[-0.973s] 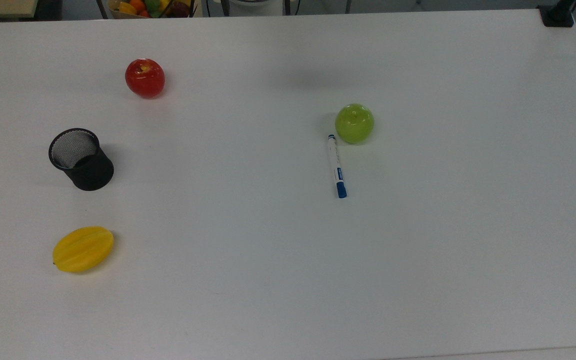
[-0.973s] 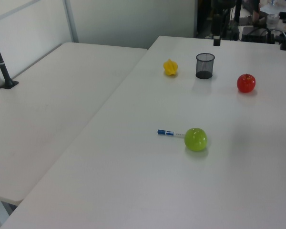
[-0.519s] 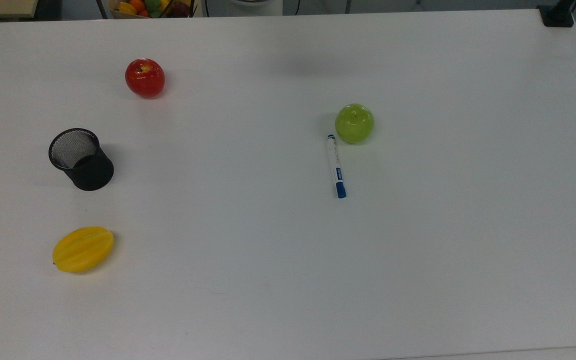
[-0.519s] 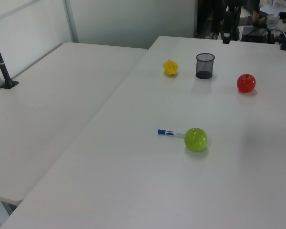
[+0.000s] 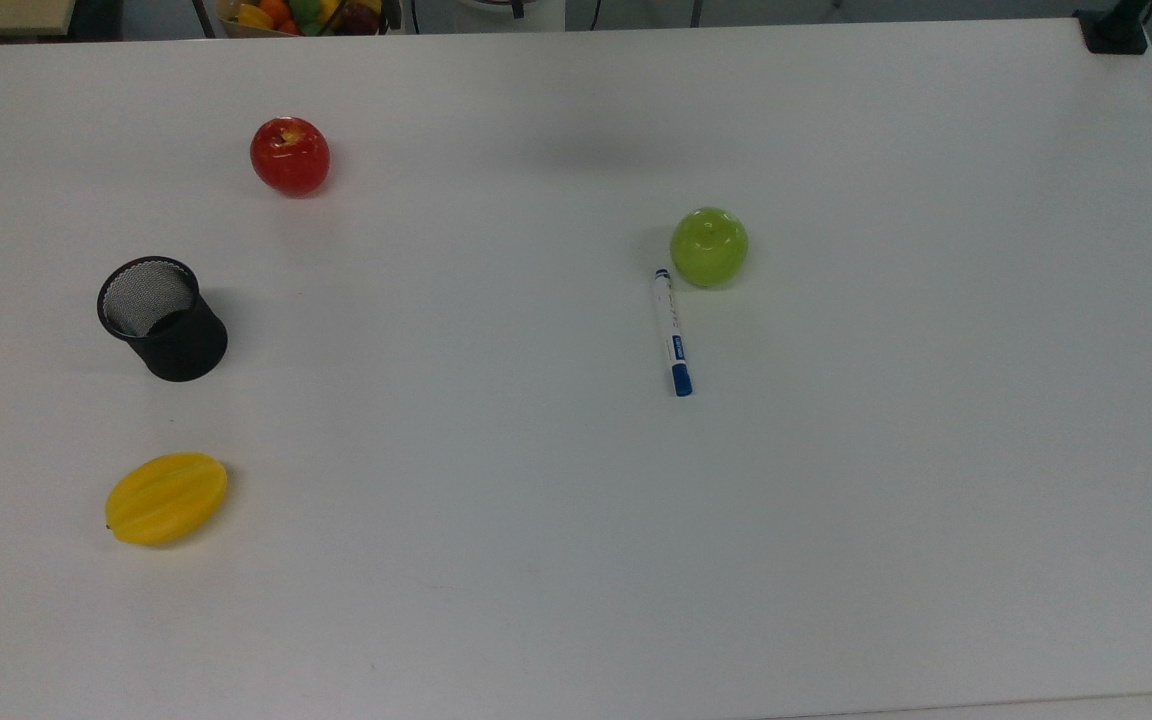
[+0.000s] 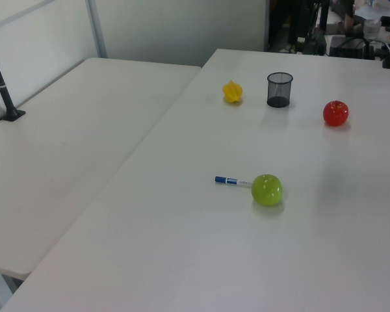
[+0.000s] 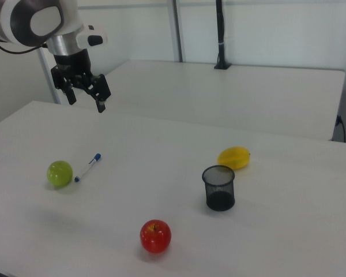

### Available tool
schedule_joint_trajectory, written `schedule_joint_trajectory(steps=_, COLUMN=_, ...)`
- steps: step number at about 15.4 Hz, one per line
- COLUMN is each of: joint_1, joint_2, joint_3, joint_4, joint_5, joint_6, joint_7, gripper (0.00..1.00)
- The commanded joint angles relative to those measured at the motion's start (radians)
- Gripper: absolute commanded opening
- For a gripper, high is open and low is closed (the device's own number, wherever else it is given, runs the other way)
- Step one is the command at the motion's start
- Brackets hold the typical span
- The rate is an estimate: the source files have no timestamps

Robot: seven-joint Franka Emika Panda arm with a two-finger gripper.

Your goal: Take marker pen

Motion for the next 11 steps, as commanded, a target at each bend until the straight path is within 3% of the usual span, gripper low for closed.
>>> schedule_joint_trajectory(steps=1, joint_1=-0.102, joint_2=0.089, joint_3=0.099, joint_4=0.119, joint_5=0.01, joint_6=-0.045, joint_7=0.004, gripper=1.0)
schedule_joint_trajectory(steps=2, joint_1=-0.138, joint_2=0.093, joint_3=0.142, joint_4=0.13, joint_5=0.004, joint_6=-0.056, joint_7=0.004, gripper=1.0)
schedule_joint_trajectory(steps=11, joint_1=-0.126, joint_2=0.09, joint_3=0.155, joint_4=0.108, joint_5=-0.001, joint_6=-0.053, joint_7=0.003, gripper=1.0)
